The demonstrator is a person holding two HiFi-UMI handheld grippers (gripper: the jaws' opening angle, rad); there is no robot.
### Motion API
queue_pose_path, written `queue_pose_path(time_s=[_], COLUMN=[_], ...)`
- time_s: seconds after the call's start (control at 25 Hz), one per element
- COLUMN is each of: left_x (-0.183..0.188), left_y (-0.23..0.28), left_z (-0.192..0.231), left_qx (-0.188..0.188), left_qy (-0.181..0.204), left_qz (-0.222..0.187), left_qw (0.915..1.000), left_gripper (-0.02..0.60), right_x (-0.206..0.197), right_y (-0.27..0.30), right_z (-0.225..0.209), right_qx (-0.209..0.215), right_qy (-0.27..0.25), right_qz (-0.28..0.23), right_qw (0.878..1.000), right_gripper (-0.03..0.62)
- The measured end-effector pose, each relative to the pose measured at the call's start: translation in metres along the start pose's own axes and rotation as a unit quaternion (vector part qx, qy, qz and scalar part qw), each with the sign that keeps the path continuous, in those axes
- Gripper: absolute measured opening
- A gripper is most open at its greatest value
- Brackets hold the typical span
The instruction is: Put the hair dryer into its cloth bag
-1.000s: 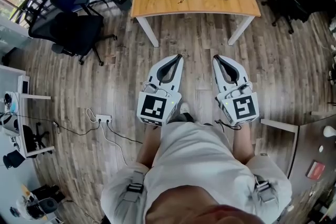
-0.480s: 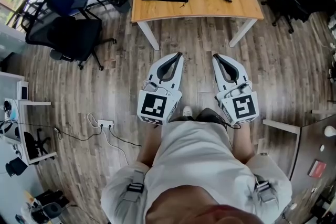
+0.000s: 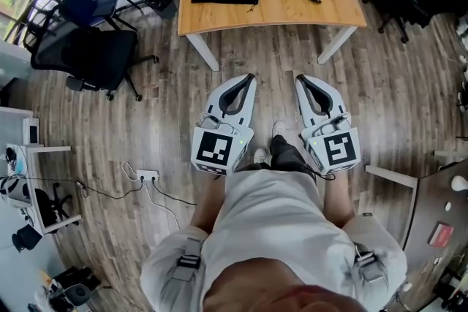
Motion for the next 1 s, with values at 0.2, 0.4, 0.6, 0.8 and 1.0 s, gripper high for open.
queue_pose_path(time_s=[0.2, 0.4, 0.6, 0.8, 1.0], left_x=[0.002, 0.006, 0.013, 0.022, 0.027], left_y=[0.027, 0.060, 0.091, 0.117, 0.136], left_z=[0.004, 0.006, 0.008, 0.007, 0.008], left_qx=[0.003, 0.008, 0.016, 0.031, 0.046], left_qy=[0.001, 0.004, 0.006, 0.008, 0.011], left_qz=[0.000, -0.001, -0.002, -0.003, -0.002], left_qw=[1.0000, 1.0000, 0.9998, 0.9995, 0.9989], left_gripper=[0.018, 0.018, 0.018, 0.018, 0.019], right_x=[-0.004, -0.005, -0.004, -0.003, 0.001], right_y=[0.015, 0.030, 0.043, 0.054, 0.063], right_z=[-0.024, -0.055, -0.087, -0.115, -0.136], right_qx=[0.004, 0.009, 0.017, 0.031, 0.044], right_qy=[0.000, -0.001, -0.003, -0.006, -0.010], right_qz=[0.000, -0.004, -0.005, -0.010, -0.017], right_qw=[1.000, 1.000, 1.000, 0.999, 0.999], right_gripper=[0.021, 0.021, 0.021, 0.021, 0.021])
Point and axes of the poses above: the fingertips, and each gripper's own axes: y forward along the fingers, z to its left, x out of its top, the point moved 2 cm from there along -y, backward along the fingers, and after that the axes turned 7 degrees about x, right-handed, at the moved point
